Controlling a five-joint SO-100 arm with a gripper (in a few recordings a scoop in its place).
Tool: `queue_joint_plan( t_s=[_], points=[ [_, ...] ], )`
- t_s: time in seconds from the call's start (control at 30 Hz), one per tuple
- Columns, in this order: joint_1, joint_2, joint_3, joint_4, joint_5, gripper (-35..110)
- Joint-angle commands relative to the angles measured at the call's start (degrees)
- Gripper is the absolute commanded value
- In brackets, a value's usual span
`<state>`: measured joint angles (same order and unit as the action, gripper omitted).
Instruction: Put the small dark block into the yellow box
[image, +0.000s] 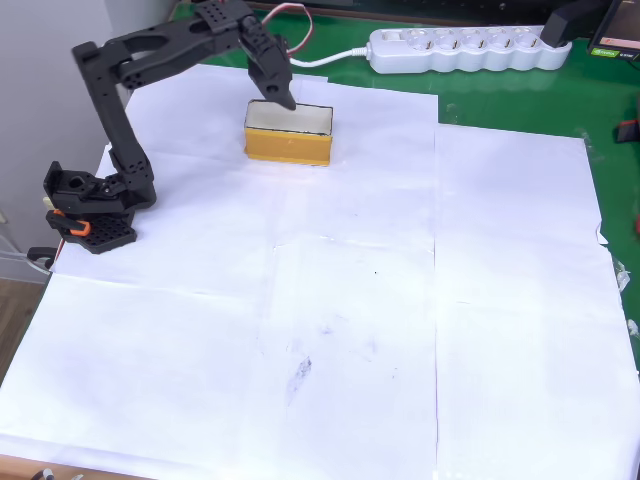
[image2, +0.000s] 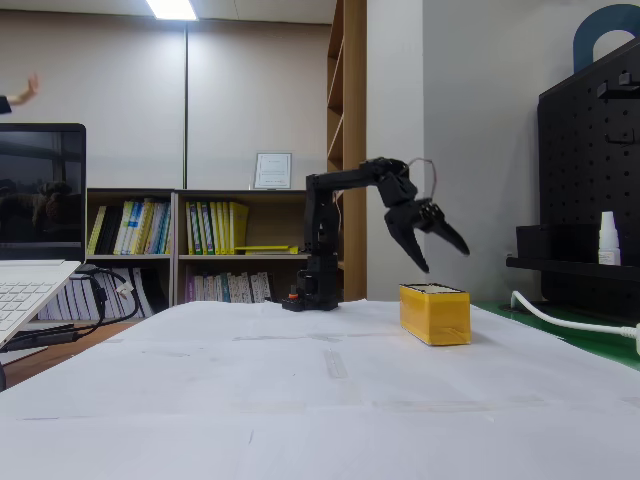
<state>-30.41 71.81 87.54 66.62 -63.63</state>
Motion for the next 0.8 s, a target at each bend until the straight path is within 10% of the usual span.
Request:
queue_joint_plan(
  t_s=[0.0, 0.37, 0.6, 0.77],
  points=[
    [3.34, -12.3, -1.05, 0.26, -4.83, 41],
    [16.0, -51.42, -41.22, 0.44, -16.0, 39],
    [22.5, -68.29, -61.26, 3.43, -17.05, 0],
    [25.05, -70.84, -68.2, 3.43, -16.61, 0]
  ],
)
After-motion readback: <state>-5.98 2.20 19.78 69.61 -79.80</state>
